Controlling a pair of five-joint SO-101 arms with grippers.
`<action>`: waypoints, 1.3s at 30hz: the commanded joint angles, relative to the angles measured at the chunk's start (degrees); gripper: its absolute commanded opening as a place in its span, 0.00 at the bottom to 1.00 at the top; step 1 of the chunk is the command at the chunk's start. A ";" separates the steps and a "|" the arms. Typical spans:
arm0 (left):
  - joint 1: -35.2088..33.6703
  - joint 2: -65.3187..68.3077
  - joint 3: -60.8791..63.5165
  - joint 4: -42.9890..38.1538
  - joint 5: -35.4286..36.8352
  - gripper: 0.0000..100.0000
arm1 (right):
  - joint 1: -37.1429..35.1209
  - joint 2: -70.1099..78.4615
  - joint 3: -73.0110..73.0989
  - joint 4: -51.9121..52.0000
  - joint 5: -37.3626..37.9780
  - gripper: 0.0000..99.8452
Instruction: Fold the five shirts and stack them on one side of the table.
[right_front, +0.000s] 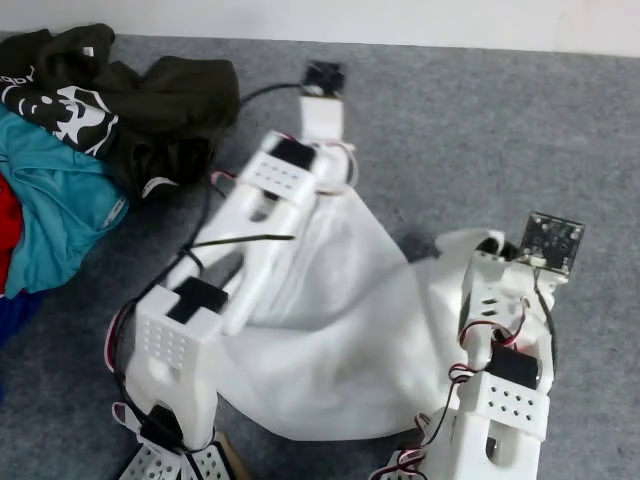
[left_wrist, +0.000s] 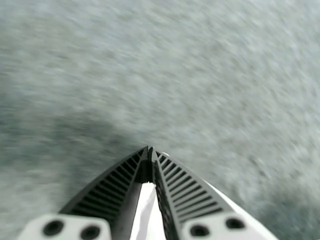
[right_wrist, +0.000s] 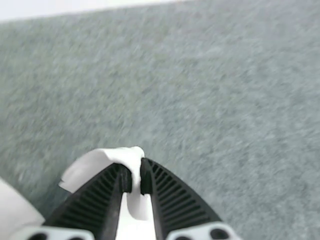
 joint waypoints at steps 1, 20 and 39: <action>-4.18 -0.84 -5.49 3.52 0.00 0.01 | 2.77 -0.57 -0.40 -4.44 -0.35 0.01; -2.95 -1.19 1.36 14.42 -0.26 0.15 | 2.68 -0.57 1.45 -4.53 -0.35 0.01; -2.86 -7.78 11.21 7.47 -0.09 0.15 | 1.54 -0.57 2.51 -4.53 0.00 0.01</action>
